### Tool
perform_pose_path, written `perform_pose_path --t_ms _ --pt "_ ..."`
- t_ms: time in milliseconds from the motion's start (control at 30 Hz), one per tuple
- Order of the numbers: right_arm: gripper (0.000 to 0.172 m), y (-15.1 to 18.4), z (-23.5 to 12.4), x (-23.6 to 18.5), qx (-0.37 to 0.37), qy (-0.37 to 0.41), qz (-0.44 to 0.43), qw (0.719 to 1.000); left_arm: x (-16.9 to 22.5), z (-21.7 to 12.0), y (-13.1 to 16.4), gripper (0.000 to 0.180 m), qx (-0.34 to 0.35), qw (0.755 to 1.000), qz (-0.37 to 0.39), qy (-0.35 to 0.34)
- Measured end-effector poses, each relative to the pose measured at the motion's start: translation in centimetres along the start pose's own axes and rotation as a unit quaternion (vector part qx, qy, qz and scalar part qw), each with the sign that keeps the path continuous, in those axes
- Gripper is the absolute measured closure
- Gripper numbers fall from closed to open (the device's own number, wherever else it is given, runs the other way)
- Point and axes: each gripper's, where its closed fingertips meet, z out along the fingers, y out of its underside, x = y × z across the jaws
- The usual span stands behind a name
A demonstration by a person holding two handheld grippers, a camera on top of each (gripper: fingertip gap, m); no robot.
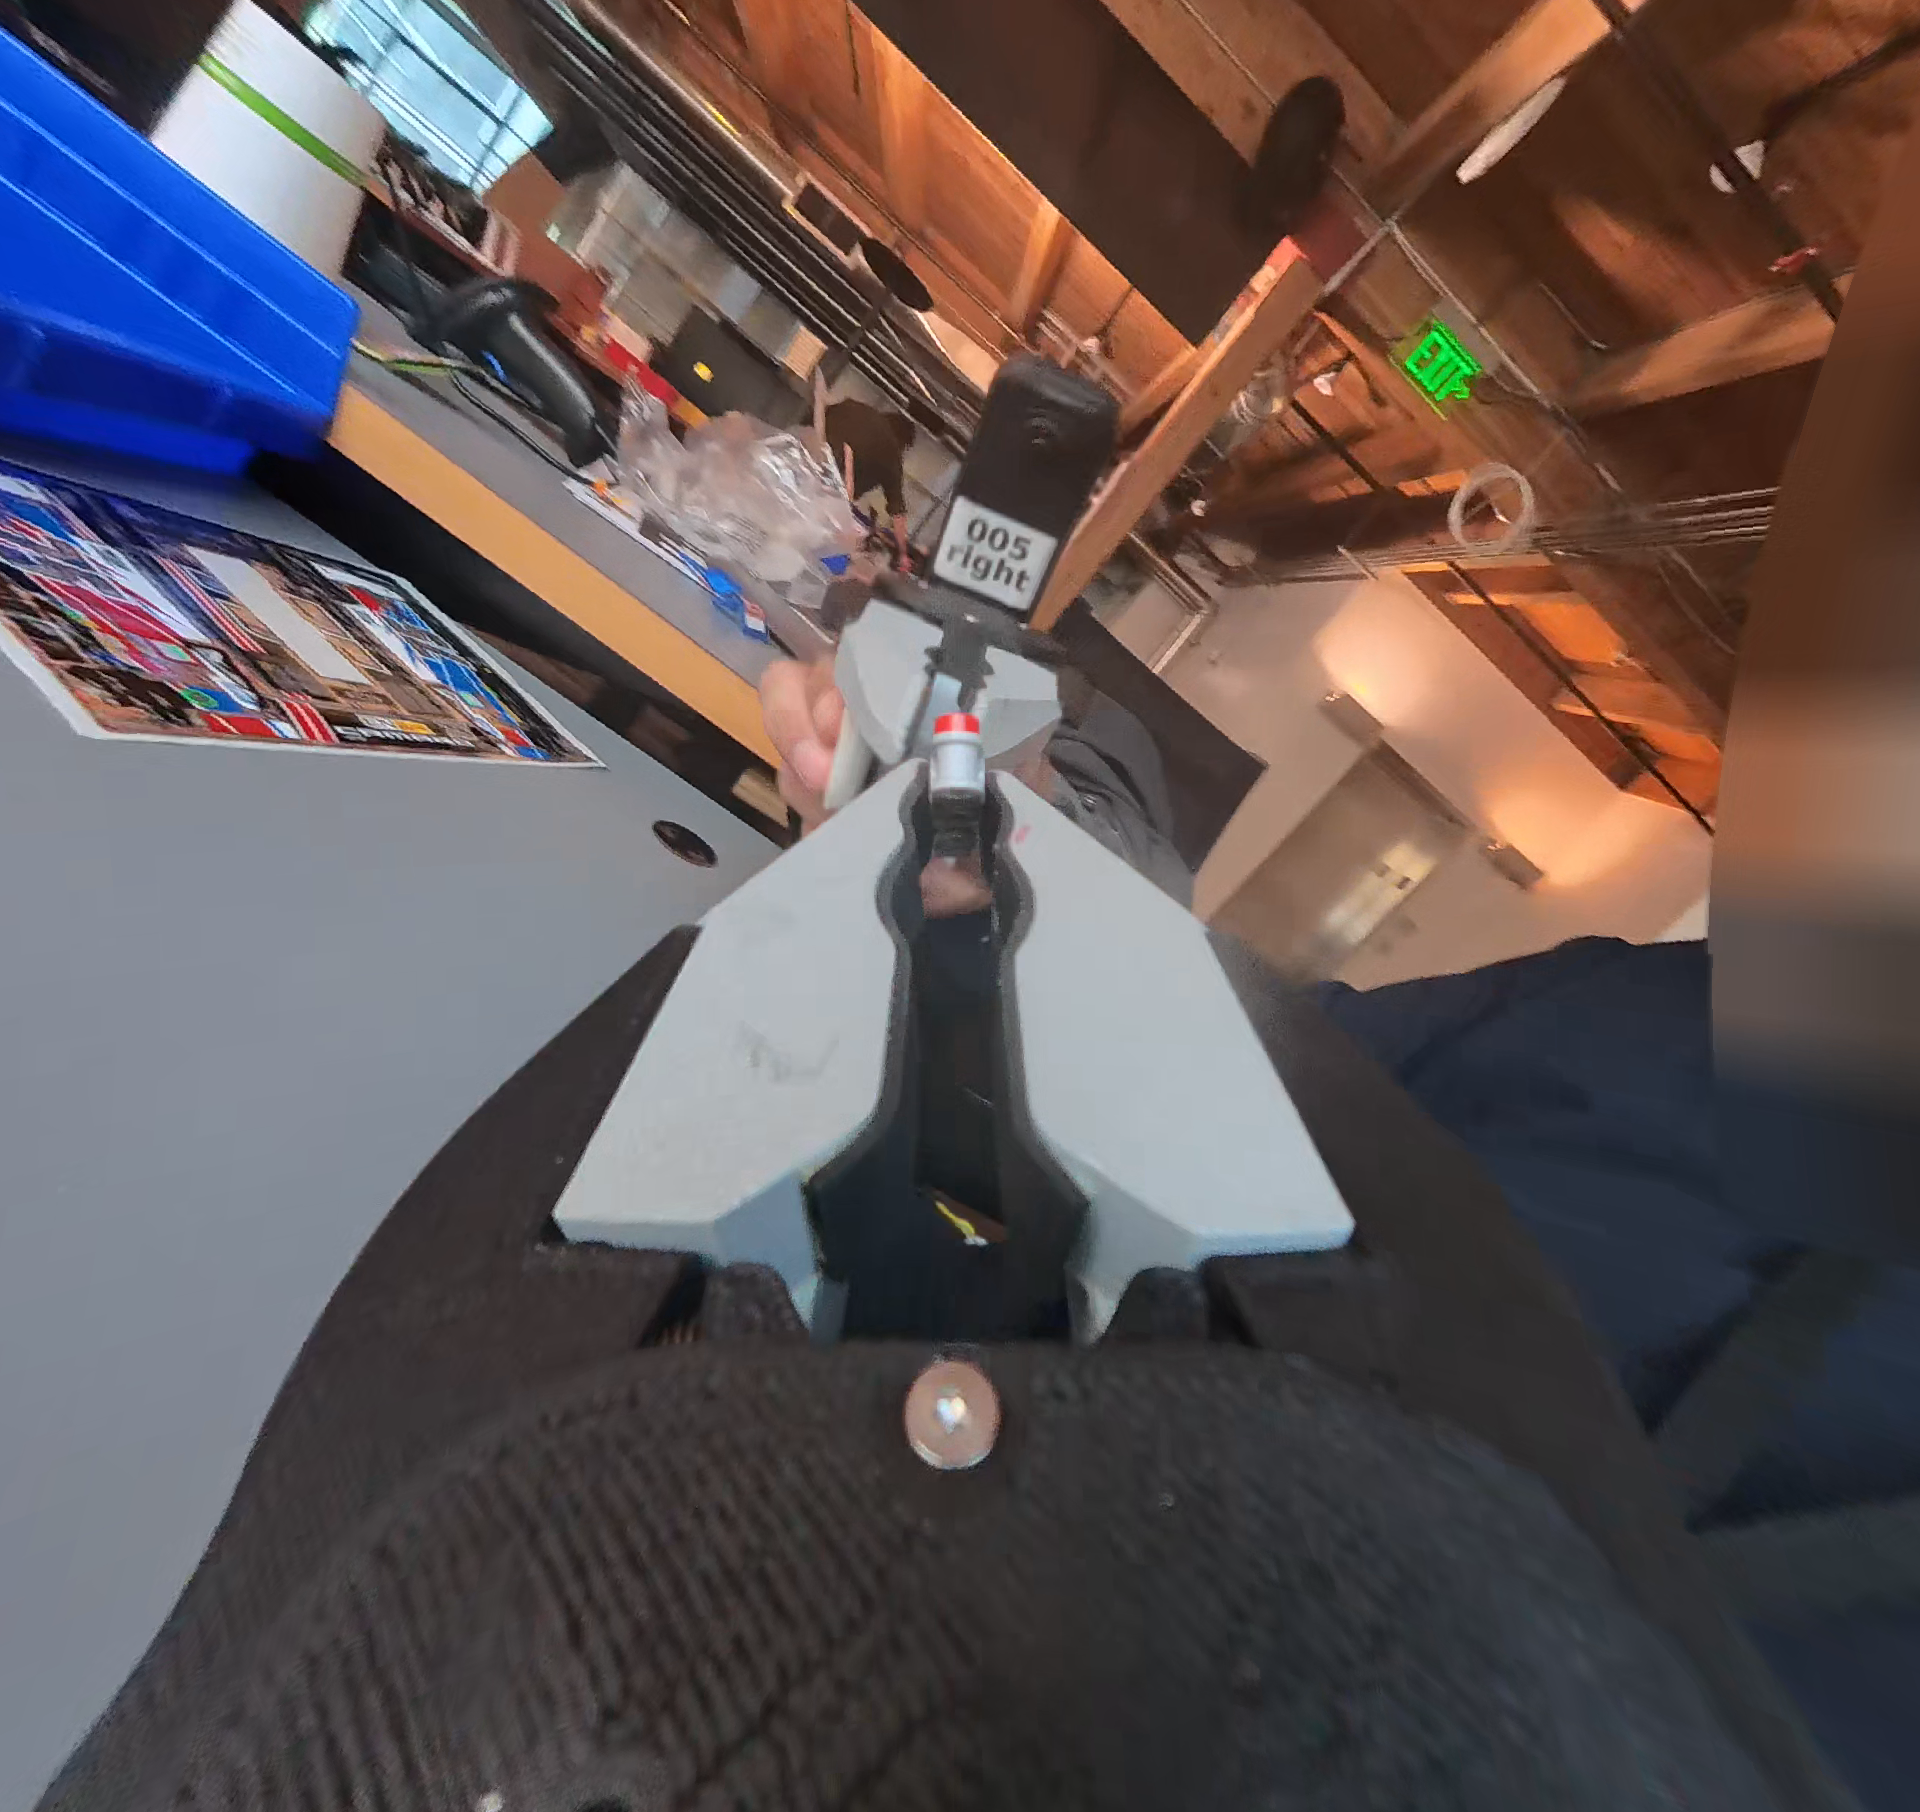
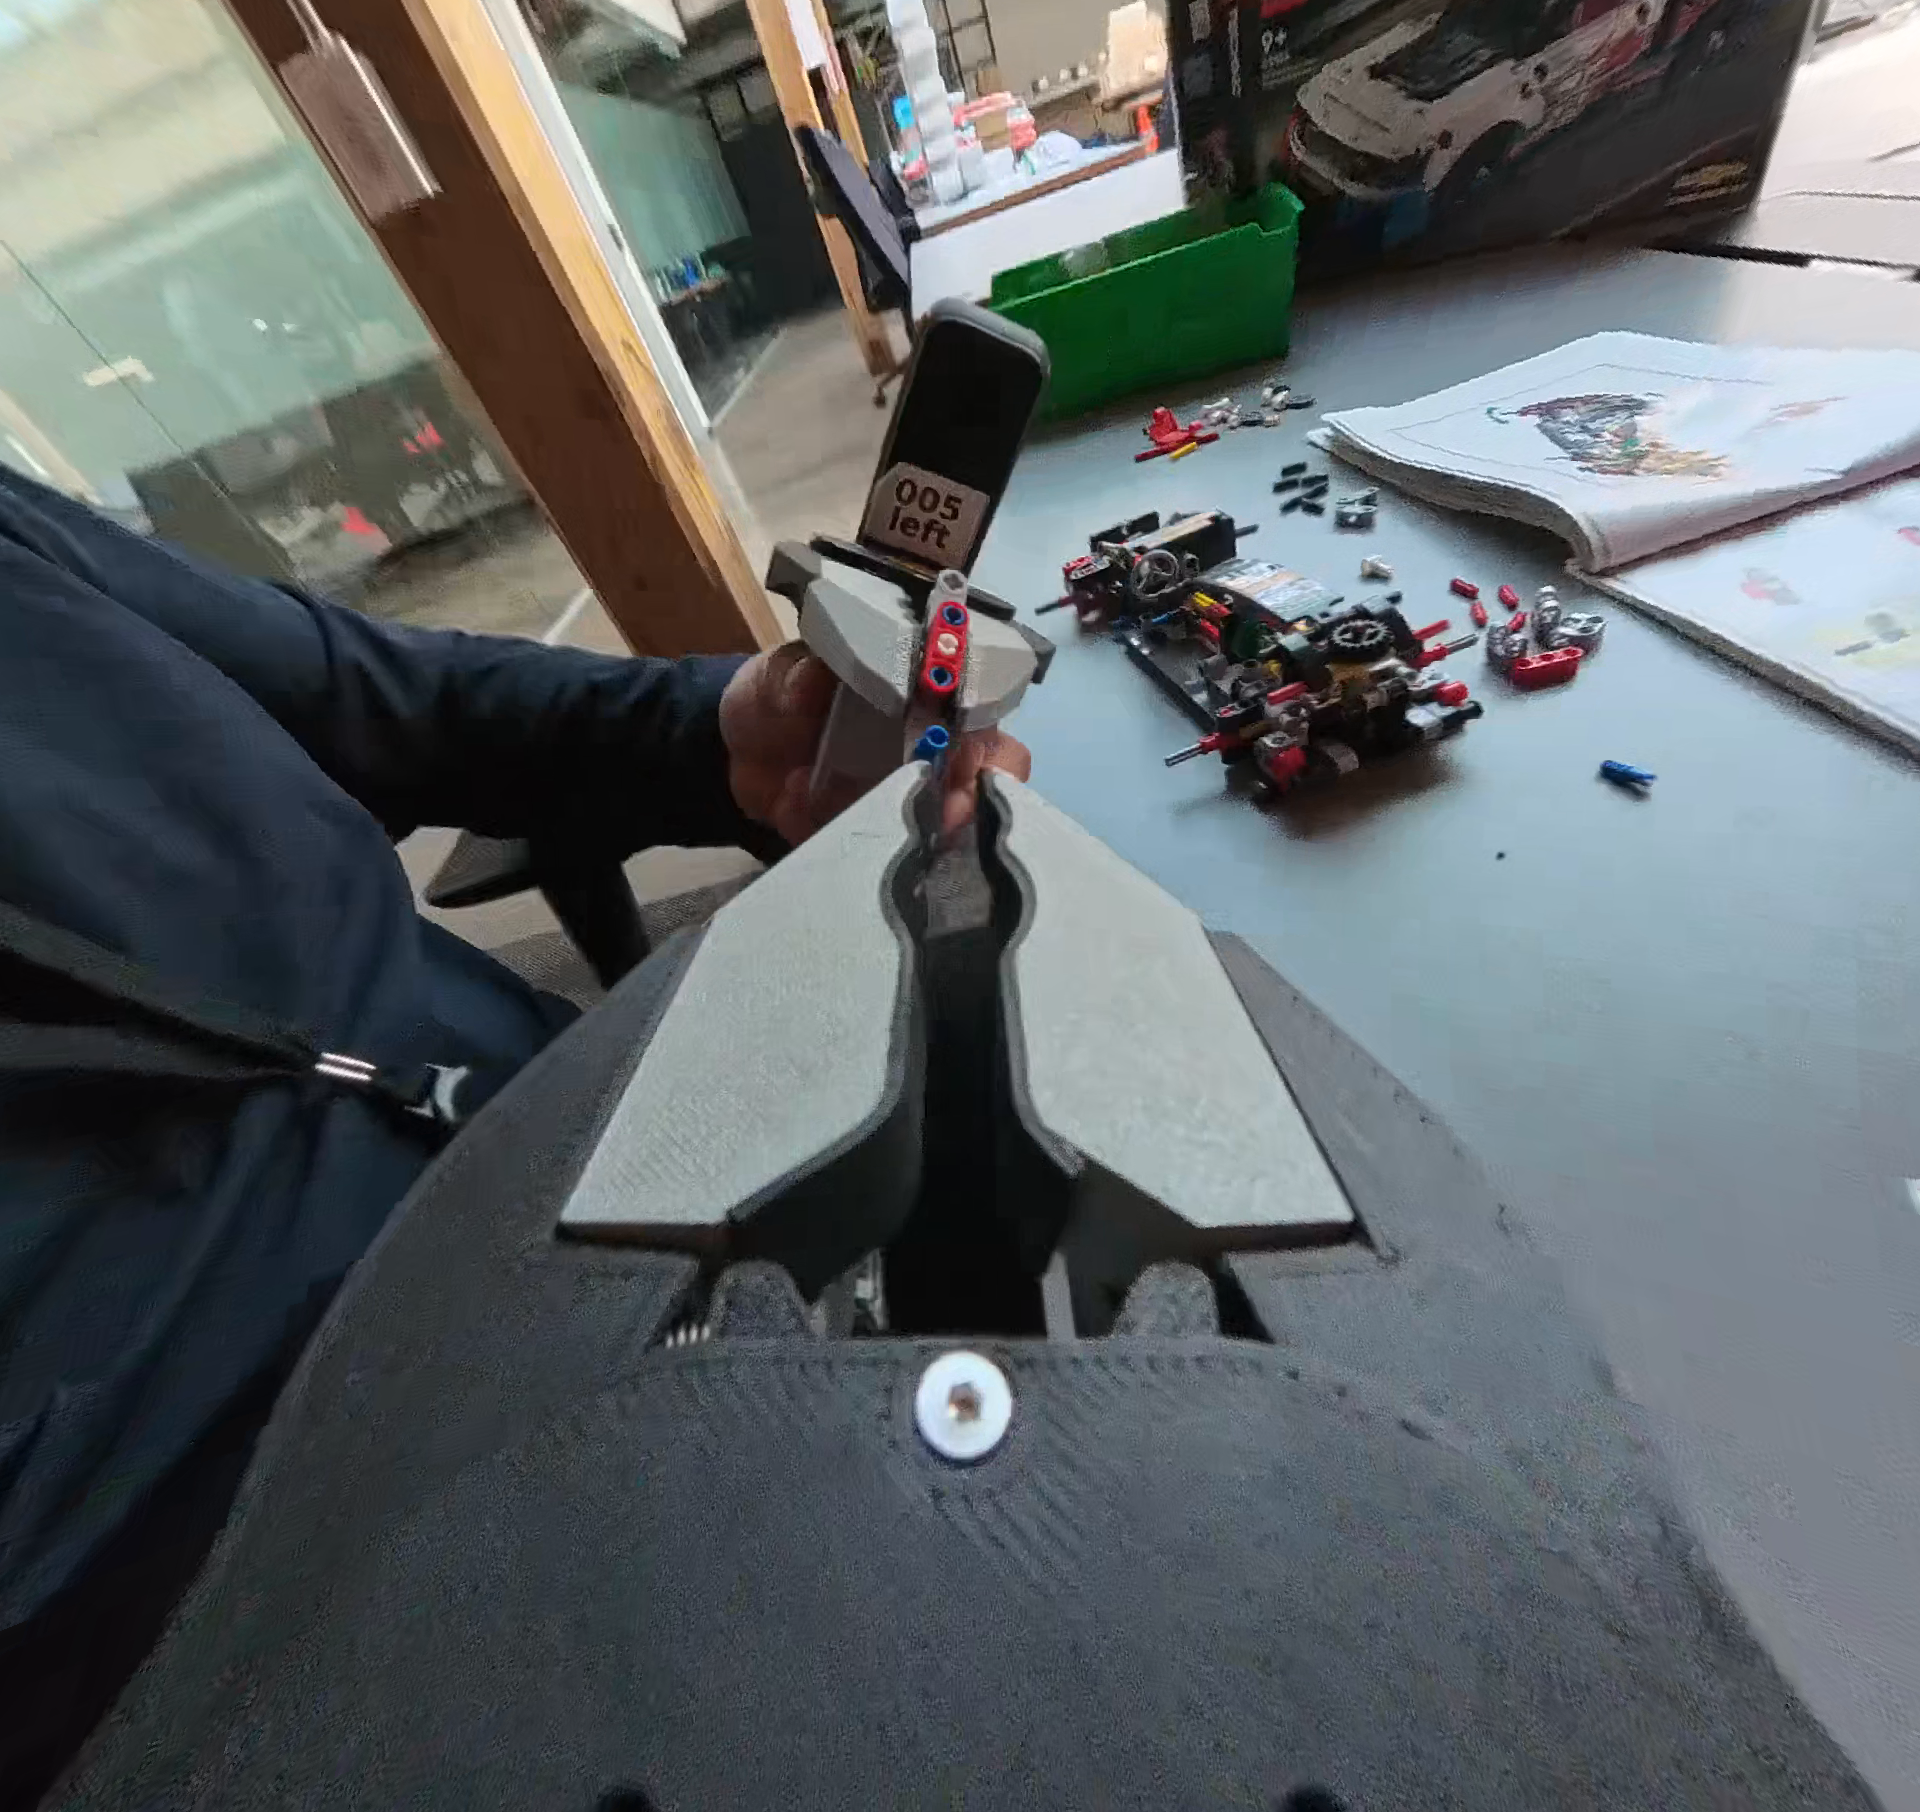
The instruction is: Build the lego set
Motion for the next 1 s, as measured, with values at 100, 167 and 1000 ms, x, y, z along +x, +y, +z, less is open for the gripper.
perform_pose_path --t_ms 100,167,1000 --pt "0.166 -0.2 0.0 -0.5 0.033 -0.035 0.063 0.997 -0.3 0.2 -0.3 0.175 0.019 0.999 0.027 -0.023" --pt "0.166 -0.2 0.2 -0.1 0.051 -0.03 0.091 0.994 -0.1 0.4 -0.6 0.175 0.033 0.998 0.038 -0.024" --pt "0.168 0.0 0.9 1.3 0.104 -0.04 0.133 0.985 -1.8 0.9 -0.9 0.175 0.089 0.991 0.038 -0.092"
